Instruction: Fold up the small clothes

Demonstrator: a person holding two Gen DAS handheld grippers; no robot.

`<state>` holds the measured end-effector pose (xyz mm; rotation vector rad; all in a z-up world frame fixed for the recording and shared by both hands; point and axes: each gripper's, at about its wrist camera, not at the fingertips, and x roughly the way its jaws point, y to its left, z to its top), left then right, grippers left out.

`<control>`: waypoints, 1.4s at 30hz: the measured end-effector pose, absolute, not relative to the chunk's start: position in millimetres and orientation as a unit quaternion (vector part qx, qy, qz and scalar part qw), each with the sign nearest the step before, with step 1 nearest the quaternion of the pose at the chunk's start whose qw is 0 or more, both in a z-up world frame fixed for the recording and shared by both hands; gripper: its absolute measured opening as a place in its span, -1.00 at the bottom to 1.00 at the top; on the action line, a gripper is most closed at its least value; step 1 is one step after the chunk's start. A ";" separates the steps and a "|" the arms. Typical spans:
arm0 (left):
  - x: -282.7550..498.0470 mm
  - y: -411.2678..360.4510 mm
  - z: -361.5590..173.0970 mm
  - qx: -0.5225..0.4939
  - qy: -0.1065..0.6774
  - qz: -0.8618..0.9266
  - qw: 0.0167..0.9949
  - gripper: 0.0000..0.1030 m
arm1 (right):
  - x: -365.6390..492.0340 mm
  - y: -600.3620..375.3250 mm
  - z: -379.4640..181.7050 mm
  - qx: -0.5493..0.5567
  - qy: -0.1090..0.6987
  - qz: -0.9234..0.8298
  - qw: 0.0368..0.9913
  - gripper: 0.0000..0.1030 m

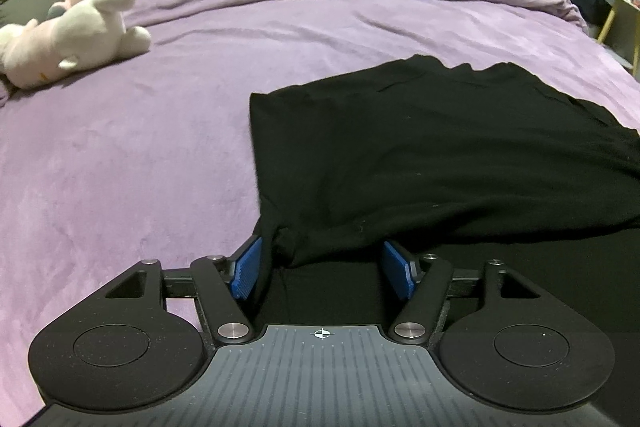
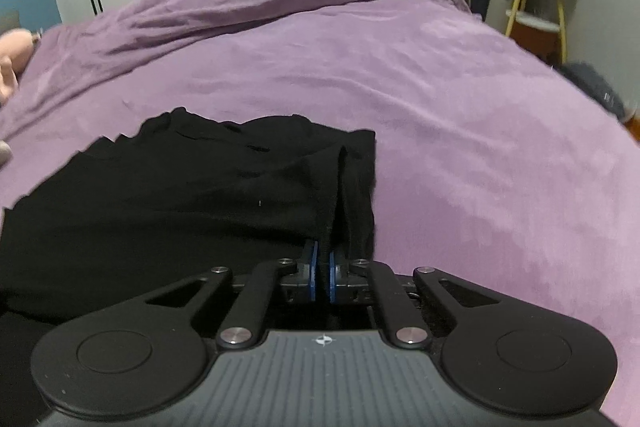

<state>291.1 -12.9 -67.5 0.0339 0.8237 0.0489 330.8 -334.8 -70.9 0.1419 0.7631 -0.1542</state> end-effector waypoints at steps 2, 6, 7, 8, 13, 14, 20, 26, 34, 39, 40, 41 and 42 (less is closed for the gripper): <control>293.3 -12.7 -68.6 0.016 0.402 0.026 0.915 0.39 | 335.1 -332.0 -72.8 0.049 0.369 -0.080 0.925 -0.95; 293.7 -11.3 -74.3 0.027 0.396 0.028 0.917 0.47 | 336.6 -334.2 -68.2 0.048 0.371 -0.076 0.924 -0.95; 291.3 -10.4 -73.3 0.029 0.395 0.029 0.918 0.46 | 331.7 -336.2 -62.4 0.058 0.369 -0.074 0.925 -0.94; 288.0 -9.4 -70.9 0.028 0.396 0.030 0.917 0.44 | 322.9 -338.1 -53.7 0.073 0.362 -0.071 0.927 -0.92; 251.5 -2.3 -56.2 0.028 0.402 0.011 0.915 0.38 | 245.9 -337.6 -1.0 0.121 0.276 -0.015 0.953 -0.11; 239.0 -0.9 -54.0 0.031 0.402 0.009 0.915 0.38 | 227.5 -338.0 7.6 0.134 0.270 0.012 0.953 0.25; 154.3 13.2 -53.3 0.052 0.429 -0.005 0.902 0.38 | 135.3 -342.4 -1.5 0.136 0.387 0.038 0.911 0.46; 89.1 36.7 -54.4 0.032 0.462 0.005 0.886 0.38 | 55.3 -372.0 -37.2 0.159 0.475 -0.045 0.865 0.46; 65.8 67.5 -62.7 -0.063 0.473 0.015 0.879 0.29 | 41.0 -377.3 -40.2 0.122 0.460 -0.068 0.877 0.44; 63.2 84.3 -56.9 -0.097 0.481 0.000 0.871 -0.19 | 48.5 -369.8 -47.1 0.134 0.475 -0.022 0.869 0.05; 62.9 90.2 -57.6 -0.113 0.488 -0.004 0.865 -0.23 | 49.4 -367.5 -48.2 0.134 0.480 -0.011 0.867 -0.01; 60.1 93.5 -59.1 -0.124 0.493 -0.009 0.861 -0.30 | 50.1 -365.1 -48.8 0.130 0.481 -0.006 0.867 -0.05; 60.2 96.6 -59.5 -0.132 0.497 -0.017 0.857 -0.33 | 49.6 -363.8 -49.0 0.124 0.482 0.000 0.867 -0.15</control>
